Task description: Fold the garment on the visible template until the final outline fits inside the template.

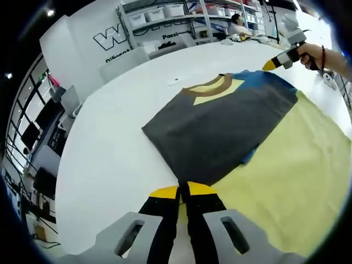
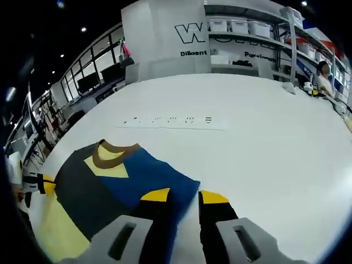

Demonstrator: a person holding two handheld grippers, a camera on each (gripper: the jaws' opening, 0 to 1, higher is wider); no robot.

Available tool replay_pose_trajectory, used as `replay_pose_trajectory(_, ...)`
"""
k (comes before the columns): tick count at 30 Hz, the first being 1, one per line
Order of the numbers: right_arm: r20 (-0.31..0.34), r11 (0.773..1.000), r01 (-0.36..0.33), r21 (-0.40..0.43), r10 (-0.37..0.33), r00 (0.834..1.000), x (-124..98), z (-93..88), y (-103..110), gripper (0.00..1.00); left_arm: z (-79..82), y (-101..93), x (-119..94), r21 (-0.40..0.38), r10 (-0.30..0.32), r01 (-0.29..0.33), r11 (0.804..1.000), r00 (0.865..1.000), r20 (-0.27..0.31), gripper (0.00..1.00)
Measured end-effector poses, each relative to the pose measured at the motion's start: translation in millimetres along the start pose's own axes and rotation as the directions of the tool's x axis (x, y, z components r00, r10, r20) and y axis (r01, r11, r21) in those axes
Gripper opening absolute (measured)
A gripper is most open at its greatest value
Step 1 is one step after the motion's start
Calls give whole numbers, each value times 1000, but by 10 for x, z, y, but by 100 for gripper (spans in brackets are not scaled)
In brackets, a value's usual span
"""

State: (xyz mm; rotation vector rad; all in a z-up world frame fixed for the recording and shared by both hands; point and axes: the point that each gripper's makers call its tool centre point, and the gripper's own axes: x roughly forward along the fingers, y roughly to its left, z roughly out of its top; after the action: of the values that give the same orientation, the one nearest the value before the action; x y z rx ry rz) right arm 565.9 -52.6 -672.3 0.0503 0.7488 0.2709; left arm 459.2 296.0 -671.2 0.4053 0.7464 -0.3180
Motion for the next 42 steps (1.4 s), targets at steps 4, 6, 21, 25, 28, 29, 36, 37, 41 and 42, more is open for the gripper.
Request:
replay_pose_trajectory(4, -12, 1000, 6, -8, -6, 1000, 52, -35, -13, 12, -1, -1, 1, 6, 2, -2, 1000, 1000, 0, 5)
replay_pose_trajectory(6, -1, 1000, 14, -18, -14, 1000, 74, -12, -35, 9, -1, -2, 1, 11, 2, -2, 1000, 1000, 2, 5)
replay_pose_trajectory(21, 64, 976, 43, -216, -30, 997, 187, 92, -136, 0, 0, -1, 0, 37, 18, -18, 999, 1000, 2, 4)
replay_pose_trajectory(25, 82, 974, 47, -223, -29, 996, 208, 113, -138, 0, -3, 2, 1, 24, 17, -17, 1000, 1000, 4, 4)
replay_pose_trajectory(28, 93, 980, 47, -196, -29, 995, 216, 119, -133, 0, -2, 4, 2, 17, 15, -15, 1000, 1000, 7, 4)
replay_pose_trajectory(29, 121, 992, 33, -118, -19, 993, 192, 157, -108, 0, -1, 9, 4, 4, 15, -15, 1000, 1000, 5, 4)
replay_pose_trajectory(36, 141, 996, -4, -90, 17, 990, -5, 238, -5, 11, 41, 44, -14, -114, 29, -26, 993, 999, 27, 27)
replay_pose_trajectory(37, 150, 996, -15, -93, 29, 988, -51, 257, 32, 15, 20, 51, -34, -157, 25, -22, 987, 1000, 18, 31)
replay_pose_trajectory(41, 138, 994, -54, -100, 67, 988, -176, 227, 169, 27, -1, 60, -111, -179, 16, -11, 984, 1000, 26, 42)
replay_pose_trajectory(42, 137, 993, -61, -98, 74, 988, -204, 217, 195, 30, -8, 61, -120, -180, 17, -13, 984, 1000, 24, 43)
